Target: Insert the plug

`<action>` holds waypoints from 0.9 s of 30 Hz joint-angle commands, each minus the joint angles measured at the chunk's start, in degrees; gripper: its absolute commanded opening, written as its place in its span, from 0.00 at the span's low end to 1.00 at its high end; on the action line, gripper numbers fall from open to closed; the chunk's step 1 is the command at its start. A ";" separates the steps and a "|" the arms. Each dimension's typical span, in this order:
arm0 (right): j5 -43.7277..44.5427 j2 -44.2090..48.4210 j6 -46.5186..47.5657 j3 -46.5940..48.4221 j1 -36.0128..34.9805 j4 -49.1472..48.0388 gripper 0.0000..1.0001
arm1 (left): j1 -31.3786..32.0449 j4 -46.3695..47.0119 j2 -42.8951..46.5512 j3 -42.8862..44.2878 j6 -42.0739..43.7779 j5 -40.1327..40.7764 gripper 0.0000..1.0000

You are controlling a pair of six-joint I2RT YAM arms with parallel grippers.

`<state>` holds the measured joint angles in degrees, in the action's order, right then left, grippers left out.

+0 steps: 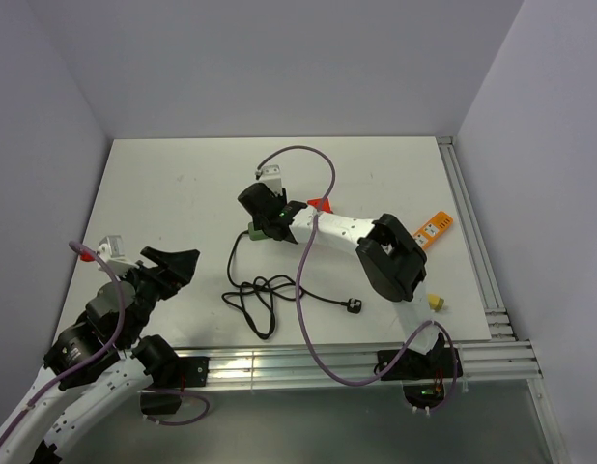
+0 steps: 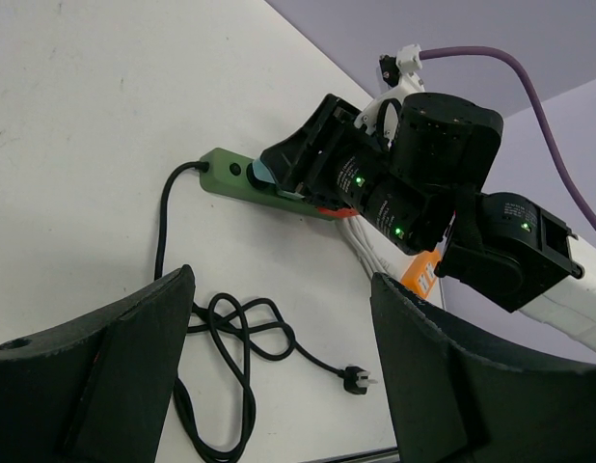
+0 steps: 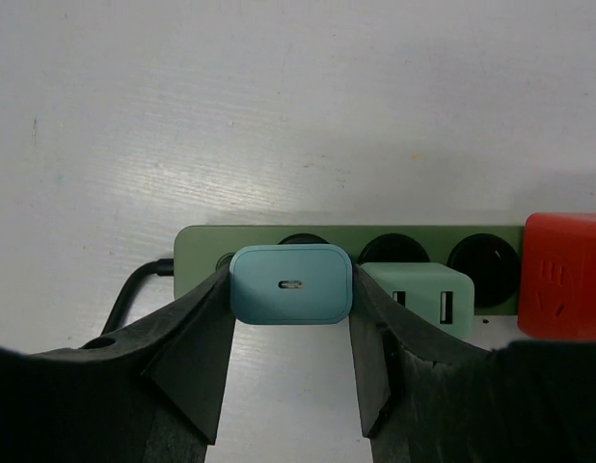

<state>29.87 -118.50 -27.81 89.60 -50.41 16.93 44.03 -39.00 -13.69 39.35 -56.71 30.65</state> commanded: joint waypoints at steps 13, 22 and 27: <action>3.00 -1.91 -2.33 -11.38 -3.29 5.04 0.00 | -0.09 -0.02 0.60 1.34 -0.07 -0.16 0.79; -4.37 -5.95 -2.07 -7.53 -0.92 6.19 0.00 | -0.09 0.33 0.25 1.60 -0.16 -0.86 0.79; -7.36 -7.97 -1.28 -4.88 0.84 8.47 0.00 | -0.09 -0.19 -0.19 2.13 -0.33 -0.60 0.79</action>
<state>31.94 -118.50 -28.23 87.37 -51.99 16.10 44.03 -40.01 -13.34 39.35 -56.73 30.63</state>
